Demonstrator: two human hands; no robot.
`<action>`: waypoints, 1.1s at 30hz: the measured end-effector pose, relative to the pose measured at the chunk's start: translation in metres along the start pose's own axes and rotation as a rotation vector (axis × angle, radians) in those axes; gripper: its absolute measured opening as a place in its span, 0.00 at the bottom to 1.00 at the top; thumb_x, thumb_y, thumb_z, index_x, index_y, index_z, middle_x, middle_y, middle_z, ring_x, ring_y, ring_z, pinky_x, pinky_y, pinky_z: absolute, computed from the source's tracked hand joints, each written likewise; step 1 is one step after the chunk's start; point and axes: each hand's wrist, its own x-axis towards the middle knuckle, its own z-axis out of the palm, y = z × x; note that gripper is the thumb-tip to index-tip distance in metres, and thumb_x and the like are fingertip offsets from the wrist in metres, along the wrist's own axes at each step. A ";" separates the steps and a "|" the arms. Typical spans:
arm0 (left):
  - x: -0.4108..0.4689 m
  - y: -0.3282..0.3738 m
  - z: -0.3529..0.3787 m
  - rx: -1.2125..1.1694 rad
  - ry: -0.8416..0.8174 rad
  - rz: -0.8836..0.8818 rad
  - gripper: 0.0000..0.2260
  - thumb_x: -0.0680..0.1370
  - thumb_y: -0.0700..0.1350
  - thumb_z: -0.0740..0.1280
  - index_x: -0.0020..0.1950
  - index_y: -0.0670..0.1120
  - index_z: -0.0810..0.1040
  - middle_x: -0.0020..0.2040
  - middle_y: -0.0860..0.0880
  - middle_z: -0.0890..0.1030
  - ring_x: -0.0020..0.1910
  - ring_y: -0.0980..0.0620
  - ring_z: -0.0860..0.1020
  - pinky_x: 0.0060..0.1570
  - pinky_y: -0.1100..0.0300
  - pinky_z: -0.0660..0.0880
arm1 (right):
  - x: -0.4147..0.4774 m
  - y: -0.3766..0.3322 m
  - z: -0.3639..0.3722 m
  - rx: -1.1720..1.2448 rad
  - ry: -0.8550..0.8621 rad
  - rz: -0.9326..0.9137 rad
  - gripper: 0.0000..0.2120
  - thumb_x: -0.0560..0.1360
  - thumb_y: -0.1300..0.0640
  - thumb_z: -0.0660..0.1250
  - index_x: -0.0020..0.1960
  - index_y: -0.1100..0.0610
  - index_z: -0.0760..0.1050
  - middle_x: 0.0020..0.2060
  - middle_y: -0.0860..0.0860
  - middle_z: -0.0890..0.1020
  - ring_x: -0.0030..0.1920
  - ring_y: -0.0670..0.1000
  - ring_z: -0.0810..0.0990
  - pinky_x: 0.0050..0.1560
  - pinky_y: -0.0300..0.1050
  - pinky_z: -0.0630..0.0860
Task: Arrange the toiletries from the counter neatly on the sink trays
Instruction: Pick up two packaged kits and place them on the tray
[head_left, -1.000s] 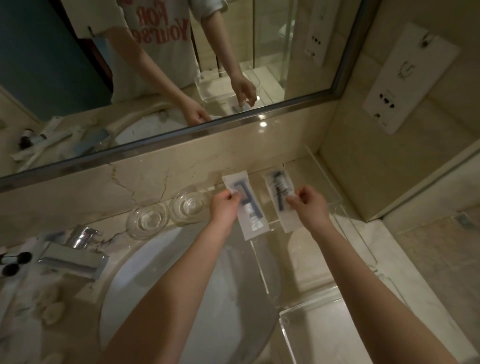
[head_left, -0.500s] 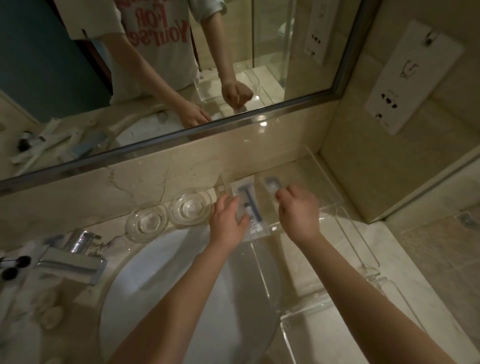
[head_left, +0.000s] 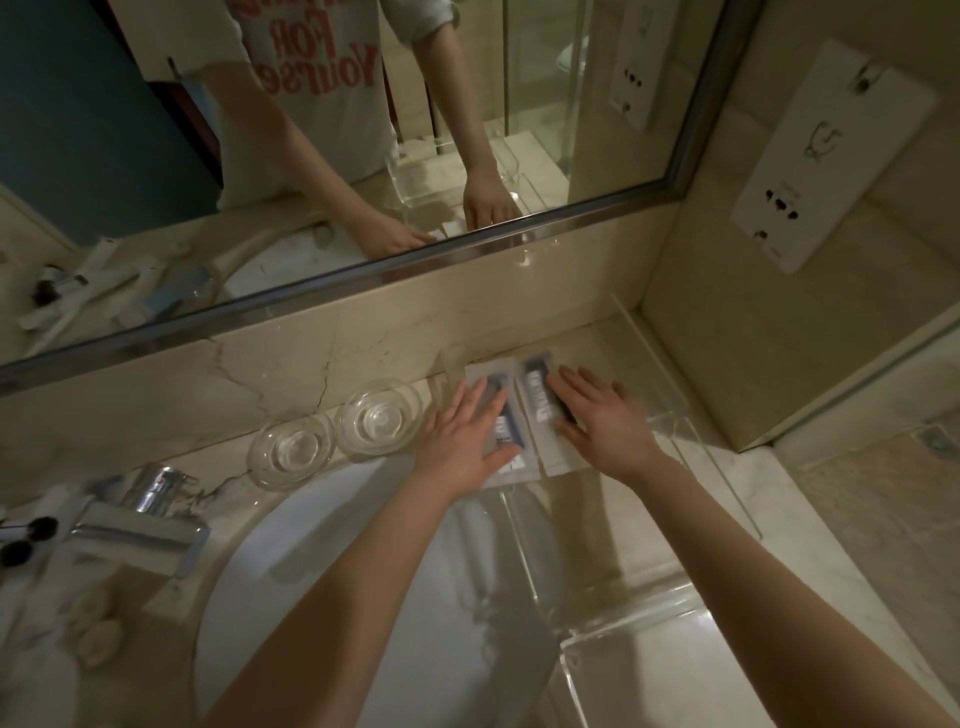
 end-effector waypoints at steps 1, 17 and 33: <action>-0.002 0.002 0.003 -0.010 0.025 -0.025 0.32 0.77 0.64 0.54 0.77 0.56 0.44 0.78 0.53 0.42 0.77 0.50 0.40 0.74 0.47 0.45 | 0.002 -0.002 0.001 0.007 0.003 0.006 0.27 0.79 0.46 0.57 0.76 0.48 0.55 0.75 0.51 0.61 0.75 0.55 0.59 0.70 0.59 0.58; -0.012 0.029 0.019 -0.125 0.191 -0.250 0.30 0.78 0.61 0.55 0.77 0.55 0.47 0.79 0.48 0.48 0.77 0.45 0.45 0.73 0.41 0.53 | 0.011 -0.010 -0.007 0.008 -0.056 -0.016 0.28 0.79 0.45 0.56 0.76 0.46 0.52 0.76 0.47 0.58 0.76 0.51 0.54 0.73 0.57 0.53; -0.083 -0.001 -0.003 -0.199 0.302 -0.212 0.25 0.79 0.53 0.59 0.74 0.48 0.61 0.77 0.45 0.56 0.77 0.46 0.50 0.74 0.49 0.53 | -0.046 -0.083 -0.016 0.238 0.266 -0.081 0.20 0.71 0.54 0.65 0.62 0.58 0.75 0.59 0.57 0.79 0.58 0.61 0.77 0.55 0.55 0.75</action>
